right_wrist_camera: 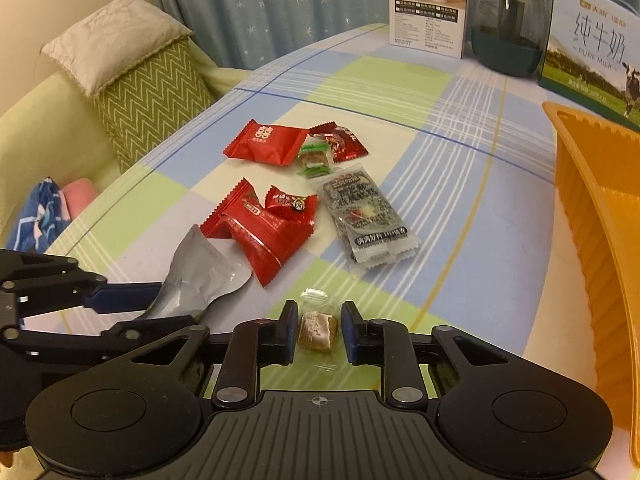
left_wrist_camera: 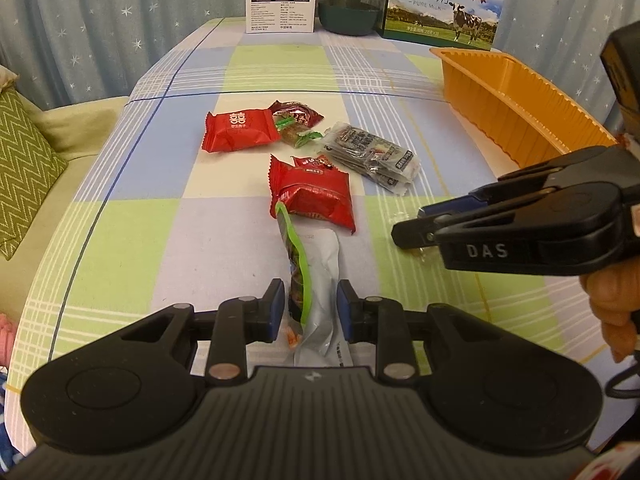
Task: Organize snacks
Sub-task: 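Grasp the silver-green bag with the left tool while the right tool grasps the brown candy packet, then carry both items over the orange tray and open both tools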
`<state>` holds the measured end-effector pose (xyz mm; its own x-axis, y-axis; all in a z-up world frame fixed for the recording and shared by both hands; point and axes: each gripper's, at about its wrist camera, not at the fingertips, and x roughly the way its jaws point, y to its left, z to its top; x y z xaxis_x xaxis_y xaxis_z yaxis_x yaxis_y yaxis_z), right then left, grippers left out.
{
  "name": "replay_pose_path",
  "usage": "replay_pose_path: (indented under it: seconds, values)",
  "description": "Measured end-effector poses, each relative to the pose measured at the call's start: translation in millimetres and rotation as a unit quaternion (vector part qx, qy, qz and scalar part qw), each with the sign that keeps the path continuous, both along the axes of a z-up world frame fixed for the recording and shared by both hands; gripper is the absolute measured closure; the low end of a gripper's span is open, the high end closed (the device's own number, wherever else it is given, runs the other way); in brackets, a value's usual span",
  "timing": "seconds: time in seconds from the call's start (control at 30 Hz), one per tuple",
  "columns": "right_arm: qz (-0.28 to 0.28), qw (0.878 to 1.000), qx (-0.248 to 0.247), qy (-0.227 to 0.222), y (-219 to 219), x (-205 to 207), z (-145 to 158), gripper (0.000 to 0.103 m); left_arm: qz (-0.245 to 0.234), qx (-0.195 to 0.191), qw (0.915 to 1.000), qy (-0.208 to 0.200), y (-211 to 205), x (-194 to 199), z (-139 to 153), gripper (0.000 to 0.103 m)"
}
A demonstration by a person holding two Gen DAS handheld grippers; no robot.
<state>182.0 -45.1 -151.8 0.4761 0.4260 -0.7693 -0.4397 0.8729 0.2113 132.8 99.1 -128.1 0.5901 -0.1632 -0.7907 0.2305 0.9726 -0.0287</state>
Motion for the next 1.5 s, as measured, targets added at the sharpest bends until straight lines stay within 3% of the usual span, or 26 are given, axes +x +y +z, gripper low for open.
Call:
replay_pose_path:
  seconds: [0.33,0.73,1.13,1.5]
  values:
    - [-0.038,0.999,0.028,-0.004,-24,-8,16,0.080,0.024,-0.015,0.9996,0.005,-1,-3,2,0.080]
    - [-0.097,0.991,0.074,-0.047,-70,-24,58,0.080,0.029,-0.038,0.9987,-0.019,-26,-10,44,0.080]
    - [-0.148,0.979,0.074,-0.117,-143,-57,122,0.080,0.012,-0.083,0.9950,-0.054,-91,-13,98,0.080]
    - [-0.215,0.967,0.048,-0.131,-231,-79,130,0.080,-0.031,-0.111,0.9911,-0.067,-167,-10,122,0.080]
